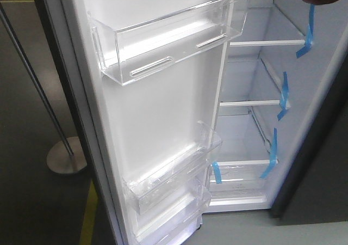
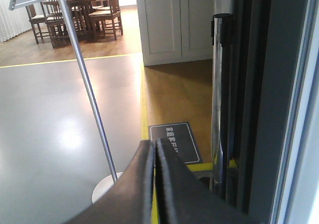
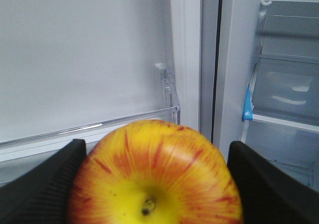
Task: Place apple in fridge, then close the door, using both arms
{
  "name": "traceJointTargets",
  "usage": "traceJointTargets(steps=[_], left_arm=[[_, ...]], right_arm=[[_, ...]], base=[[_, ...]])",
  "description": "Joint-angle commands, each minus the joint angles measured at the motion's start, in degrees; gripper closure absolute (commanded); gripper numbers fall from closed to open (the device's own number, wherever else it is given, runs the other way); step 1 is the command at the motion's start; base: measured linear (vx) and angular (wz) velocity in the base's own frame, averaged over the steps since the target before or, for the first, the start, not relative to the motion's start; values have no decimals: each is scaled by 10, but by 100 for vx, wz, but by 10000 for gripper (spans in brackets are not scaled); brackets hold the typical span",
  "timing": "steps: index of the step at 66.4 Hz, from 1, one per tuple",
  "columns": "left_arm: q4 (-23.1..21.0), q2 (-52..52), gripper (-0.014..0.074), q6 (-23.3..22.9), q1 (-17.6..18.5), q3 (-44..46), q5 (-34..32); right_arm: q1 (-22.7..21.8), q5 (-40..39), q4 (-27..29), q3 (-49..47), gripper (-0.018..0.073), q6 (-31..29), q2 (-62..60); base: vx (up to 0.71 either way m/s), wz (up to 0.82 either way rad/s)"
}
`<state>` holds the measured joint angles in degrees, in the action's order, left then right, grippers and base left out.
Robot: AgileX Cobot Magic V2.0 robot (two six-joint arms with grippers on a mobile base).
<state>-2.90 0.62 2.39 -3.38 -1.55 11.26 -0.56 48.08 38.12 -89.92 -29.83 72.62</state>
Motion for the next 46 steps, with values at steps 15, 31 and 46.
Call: traceJointTargets(steps=[15,31,46], left_arm=[[-5,9,604,-1,1,-8,-44],[-5,9,604,-1,1,-8,-44],[-5,9,604,-1,1,-8,-44]], right_arm=[[0,-41,19,-19,419,-4,-15],[0,-50,18,-19,419,-4,-15],[0,-59,23,-19,419,-1,-15]], base=[[0,0],[0,0],[0,0]])
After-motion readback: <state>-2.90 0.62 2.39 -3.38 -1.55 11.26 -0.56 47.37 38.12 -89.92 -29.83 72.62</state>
